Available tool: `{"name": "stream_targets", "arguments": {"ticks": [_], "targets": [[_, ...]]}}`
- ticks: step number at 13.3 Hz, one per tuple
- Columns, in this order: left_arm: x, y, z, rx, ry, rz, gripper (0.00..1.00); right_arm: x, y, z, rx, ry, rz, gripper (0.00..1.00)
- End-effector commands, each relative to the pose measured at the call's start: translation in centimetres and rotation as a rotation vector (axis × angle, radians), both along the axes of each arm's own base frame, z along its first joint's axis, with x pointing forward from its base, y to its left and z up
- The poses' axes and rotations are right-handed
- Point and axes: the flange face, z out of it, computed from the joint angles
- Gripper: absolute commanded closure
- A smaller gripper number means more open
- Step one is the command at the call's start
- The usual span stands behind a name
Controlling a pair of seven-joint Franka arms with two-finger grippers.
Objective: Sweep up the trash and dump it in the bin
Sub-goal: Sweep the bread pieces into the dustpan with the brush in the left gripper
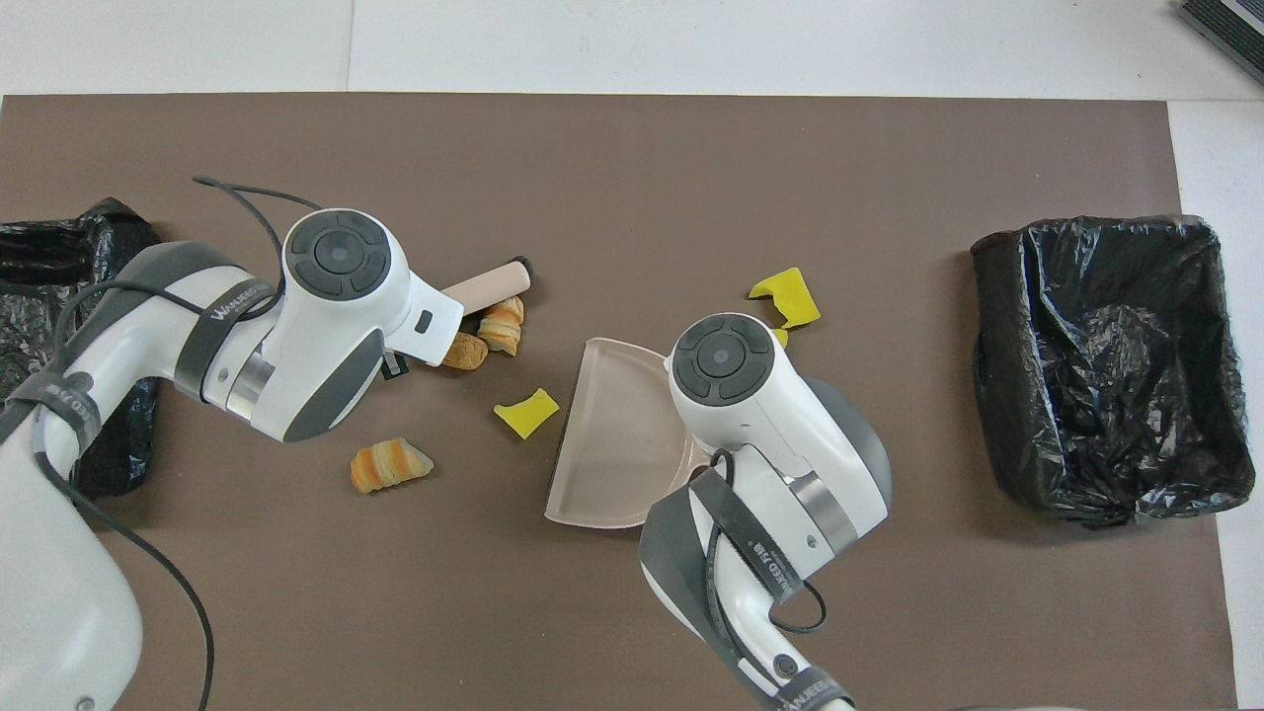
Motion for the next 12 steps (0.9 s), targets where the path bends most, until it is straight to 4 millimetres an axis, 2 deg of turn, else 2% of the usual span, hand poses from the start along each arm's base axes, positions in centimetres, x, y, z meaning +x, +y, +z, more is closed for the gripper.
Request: {"name": "stream_targets", "arguments": {"ticks": [1, 4, 9, 12], "targets": [[-5.8, -0.7, -0.7, 0.025, 0.061, -0.015, 1.00, -1.9, 0.4, 0.1, 0.016, -0.005, 0.014, 1.00], [-8.9, -1.5, -1.5, 0.007, 0.108, -0.001, 1.00, -1.8, 0.2, 0.0, 0.024, 0.001, 0.044, 1.00], [-13.4, -6.4, -0.9, -0.047, 0.181, 0.122, 1.00, -1.8, 0.1, -0.1, 0.022, 0.007, 0.057, 1.00], [-17.6, -9.0, -0.1, 0.001, 0.286, 0.226, 1.00, -1.5, 0.1, 0.0, 0.028, 0.001, 0.110, 1.00]]}}
